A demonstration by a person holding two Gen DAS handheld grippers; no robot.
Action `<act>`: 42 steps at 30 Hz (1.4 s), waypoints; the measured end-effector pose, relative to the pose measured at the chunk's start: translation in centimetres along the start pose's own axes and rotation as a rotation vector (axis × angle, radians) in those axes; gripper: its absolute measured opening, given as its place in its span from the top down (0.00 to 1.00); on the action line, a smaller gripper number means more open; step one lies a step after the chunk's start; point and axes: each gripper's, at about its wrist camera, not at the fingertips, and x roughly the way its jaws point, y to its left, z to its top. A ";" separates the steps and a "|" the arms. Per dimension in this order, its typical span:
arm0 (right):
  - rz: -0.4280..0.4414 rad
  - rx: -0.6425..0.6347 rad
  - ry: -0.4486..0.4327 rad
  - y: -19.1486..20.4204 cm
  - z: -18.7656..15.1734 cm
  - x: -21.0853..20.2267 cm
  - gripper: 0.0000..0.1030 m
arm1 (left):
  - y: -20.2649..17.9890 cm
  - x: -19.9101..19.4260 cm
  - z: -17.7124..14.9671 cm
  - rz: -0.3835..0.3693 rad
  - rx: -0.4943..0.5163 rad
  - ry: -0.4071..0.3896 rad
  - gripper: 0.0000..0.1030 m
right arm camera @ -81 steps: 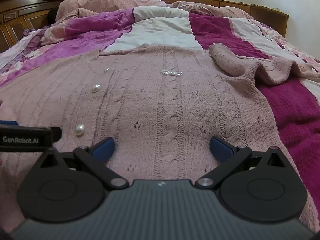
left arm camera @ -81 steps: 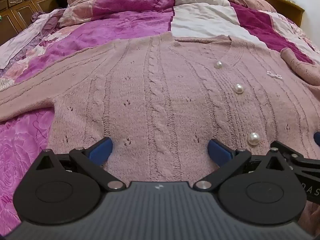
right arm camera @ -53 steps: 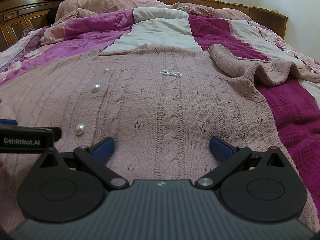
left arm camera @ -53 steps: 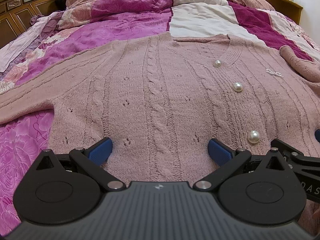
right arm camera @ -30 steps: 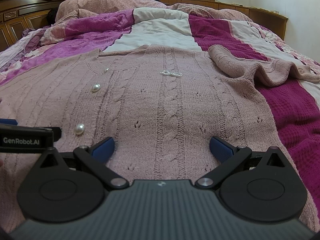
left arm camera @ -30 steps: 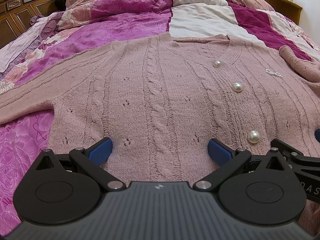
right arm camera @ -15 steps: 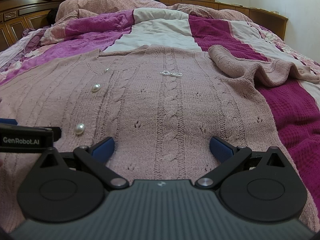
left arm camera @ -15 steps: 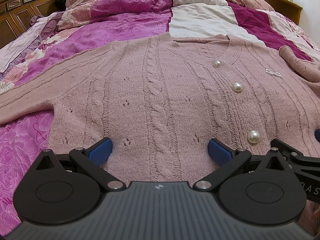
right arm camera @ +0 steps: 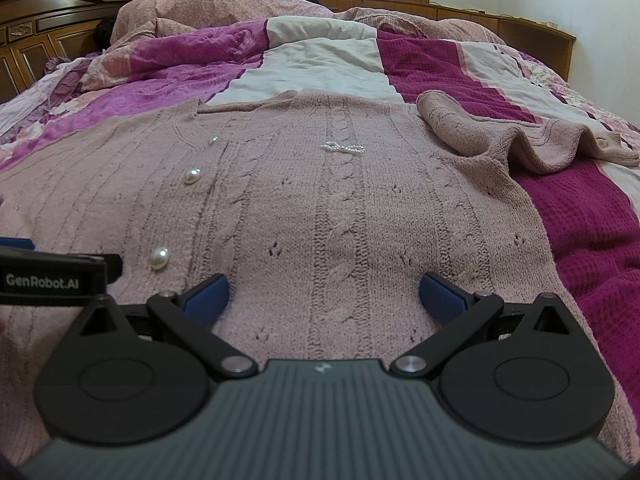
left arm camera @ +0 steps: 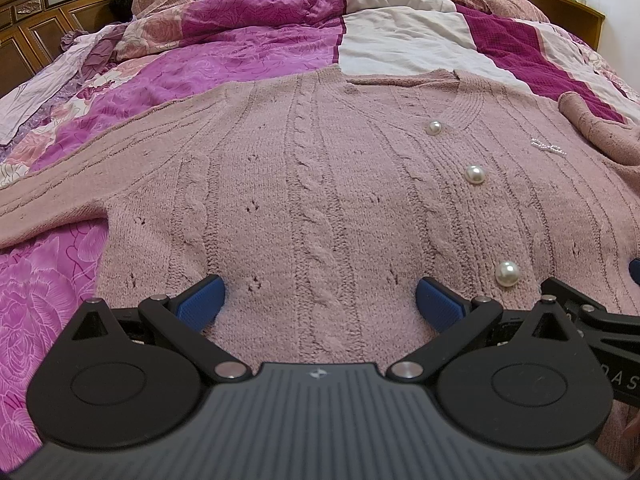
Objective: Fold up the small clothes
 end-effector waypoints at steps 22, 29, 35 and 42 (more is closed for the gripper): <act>0.083 0.047 0.063 -1.6 1.9 -0.1 0.00 | 0.3 0.0 1.8 -0.030 -0.010 0.070 0.00; 0.142 0.159 0.025 -5.5 4.8 -1.7 0.00 | 1.1 -0.7 3.7 -0.054 -0.066 0.102 0.00; 0.116 0.274 -0.012 -10.9 7.5 -2.0 0.00 | 0.4 -1.4 5.8 -0.078 -0.079 0.103 0.00; 0.003 0.387 -0.054 -17.4 9.5 -0.6 0.00 | -0.9 -1.7 7.0 -0.084 -0.074 0.098 0.00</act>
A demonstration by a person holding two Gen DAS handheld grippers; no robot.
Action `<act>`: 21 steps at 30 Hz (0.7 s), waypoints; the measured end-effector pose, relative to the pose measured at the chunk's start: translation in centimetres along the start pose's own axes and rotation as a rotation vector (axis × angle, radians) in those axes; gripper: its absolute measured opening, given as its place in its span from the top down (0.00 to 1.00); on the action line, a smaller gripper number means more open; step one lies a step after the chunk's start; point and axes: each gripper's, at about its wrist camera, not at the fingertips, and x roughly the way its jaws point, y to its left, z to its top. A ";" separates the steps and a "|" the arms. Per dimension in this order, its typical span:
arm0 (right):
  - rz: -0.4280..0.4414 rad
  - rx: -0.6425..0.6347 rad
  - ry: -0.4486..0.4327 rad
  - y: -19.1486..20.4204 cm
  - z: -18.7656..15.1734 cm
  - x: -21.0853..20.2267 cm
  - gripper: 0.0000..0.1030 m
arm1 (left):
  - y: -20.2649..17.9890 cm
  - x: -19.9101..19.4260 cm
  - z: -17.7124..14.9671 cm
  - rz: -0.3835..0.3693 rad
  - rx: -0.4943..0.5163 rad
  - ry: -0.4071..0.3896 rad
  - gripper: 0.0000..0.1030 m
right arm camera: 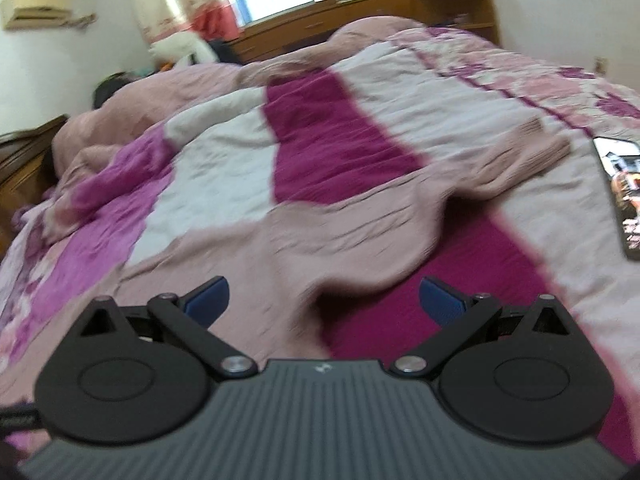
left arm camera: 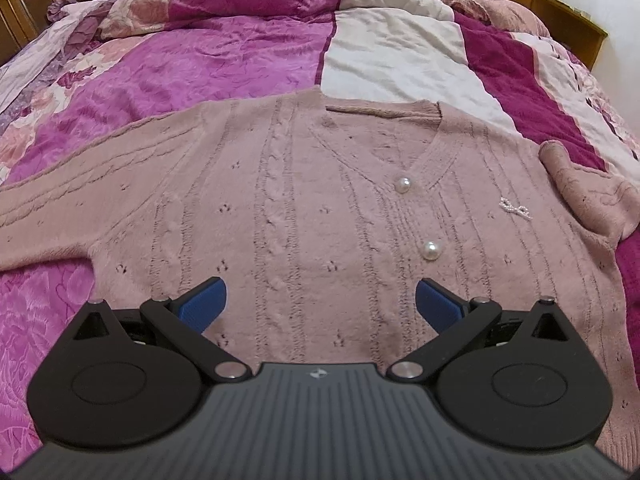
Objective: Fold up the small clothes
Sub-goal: 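Move the right tool to the cardigan sleeve cuff and lower it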
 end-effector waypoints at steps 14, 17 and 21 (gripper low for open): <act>-0.083 0.178 -0.023 -7.3 3.8 5.5 0.00 | -0.7 2.1 -0.3 0.042 0.007 0.065 0.00; -0.076 0.220 -0.001 -8.2 4.1 6.9 0.00 | -0.9 3.0 -0.5 0.057 0.008 0.088 0.00; -0.074 0.238 0.011 -8.9 4.1 8.2 0.00 | -1.1 3.8 -0.9 0.076 0.014 0.088 0.00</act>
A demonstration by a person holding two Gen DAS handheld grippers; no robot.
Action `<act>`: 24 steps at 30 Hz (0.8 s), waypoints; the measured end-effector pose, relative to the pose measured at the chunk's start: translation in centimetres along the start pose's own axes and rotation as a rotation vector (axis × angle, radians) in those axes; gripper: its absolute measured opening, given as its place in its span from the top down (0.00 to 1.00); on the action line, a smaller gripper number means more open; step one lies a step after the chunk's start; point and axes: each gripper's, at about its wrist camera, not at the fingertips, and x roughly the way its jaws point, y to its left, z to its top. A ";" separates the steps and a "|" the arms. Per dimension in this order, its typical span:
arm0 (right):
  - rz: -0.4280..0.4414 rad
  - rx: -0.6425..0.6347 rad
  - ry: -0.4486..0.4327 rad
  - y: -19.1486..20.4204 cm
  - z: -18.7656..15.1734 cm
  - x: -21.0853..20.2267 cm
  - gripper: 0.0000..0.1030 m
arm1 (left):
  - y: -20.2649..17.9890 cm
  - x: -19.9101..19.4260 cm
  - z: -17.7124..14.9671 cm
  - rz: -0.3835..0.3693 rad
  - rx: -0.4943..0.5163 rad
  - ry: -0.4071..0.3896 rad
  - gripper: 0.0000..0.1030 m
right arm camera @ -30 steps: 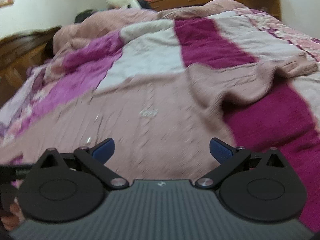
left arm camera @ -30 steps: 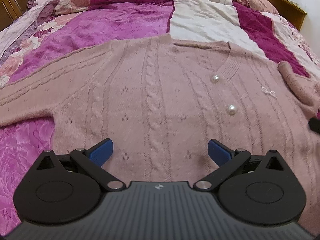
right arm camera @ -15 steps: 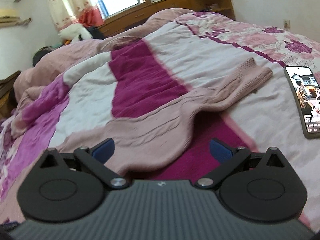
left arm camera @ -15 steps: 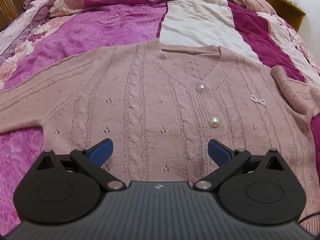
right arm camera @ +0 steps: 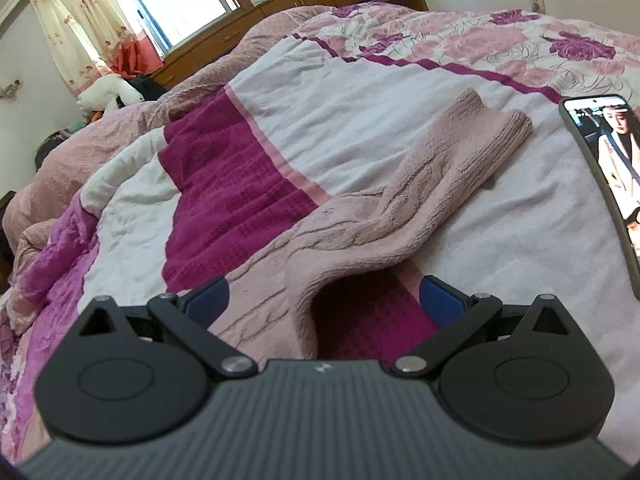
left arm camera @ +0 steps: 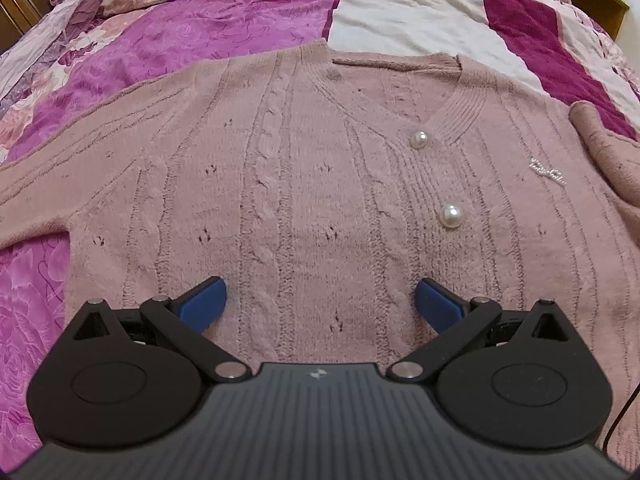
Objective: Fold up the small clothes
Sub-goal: 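Move the right tool to the cardigan sleeve cuff and lower it, then grasp the sleeve cuff with the right gripper and lift it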
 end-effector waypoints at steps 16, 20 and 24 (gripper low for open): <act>-0.063 -0.003 -0.110 -0.6 0.7 3.1 0.50 | -0.8 0.8 -0.3 0.036 0.031 -0.017 0.00; -0.007 0.041 -0.120 -1.3 0.9 2.5 0.80 | -0.8 0.7 -0.4 0.036 0.032 -0.022 0.00; 0.058 -0.021 -0.181 0.0 0.9 0.4 0.82 | -0.7 0.6 -0.3 0.028 0.033 -0.019 0.00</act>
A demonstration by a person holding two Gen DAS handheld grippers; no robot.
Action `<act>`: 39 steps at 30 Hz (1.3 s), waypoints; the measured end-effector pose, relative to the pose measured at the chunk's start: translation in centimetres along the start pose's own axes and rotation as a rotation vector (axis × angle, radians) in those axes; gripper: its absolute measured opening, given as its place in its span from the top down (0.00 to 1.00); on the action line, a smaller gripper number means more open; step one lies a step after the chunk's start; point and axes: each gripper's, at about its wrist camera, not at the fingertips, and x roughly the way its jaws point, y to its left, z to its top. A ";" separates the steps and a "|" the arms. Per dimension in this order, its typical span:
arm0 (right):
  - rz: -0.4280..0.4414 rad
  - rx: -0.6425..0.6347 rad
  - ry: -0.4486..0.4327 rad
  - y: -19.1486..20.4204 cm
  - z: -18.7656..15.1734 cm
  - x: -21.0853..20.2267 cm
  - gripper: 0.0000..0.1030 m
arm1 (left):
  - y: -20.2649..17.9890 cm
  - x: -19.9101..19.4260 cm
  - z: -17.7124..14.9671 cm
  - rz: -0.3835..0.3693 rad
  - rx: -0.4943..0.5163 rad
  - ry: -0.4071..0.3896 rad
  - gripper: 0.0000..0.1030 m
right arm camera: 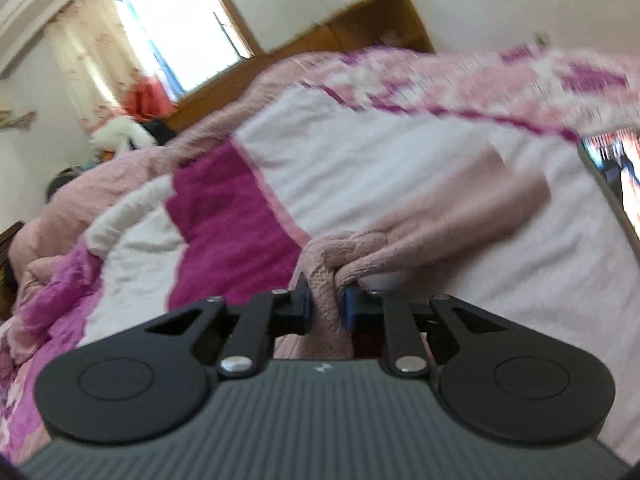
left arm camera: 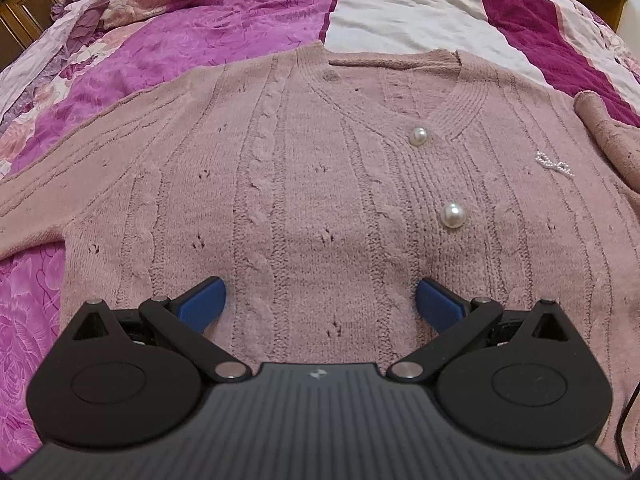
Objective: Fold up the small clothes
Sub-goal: 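Grasp the sleeve cuff with the right gripper and lift it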
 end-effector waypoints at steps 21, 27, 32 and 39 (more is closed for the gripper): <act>0.281 -0.182 -0.008 13.0 0.6 -8.1 0.82 | 7.5 -4.0 0.6 0.004 -0.138 -0.078 0.00; 0.307 -0.251 -0.022 17.8 -1.0 -9.1 0.82 | 11.6 -5.6 0.1 0.013 -0.210 -0.109 0.00; 0.363 -0.319 0.011 21.8 -3.6 -8.8 0.82 | 13.5 -6.6 -0.2 0.044 -0.215 -0.139 0.00; 0.411 -0.463 0.093 26.4 -10.2 -8.2 0.82 | 15.1 -7.2 -1.1 0.058 -0.220 -0.152 0.00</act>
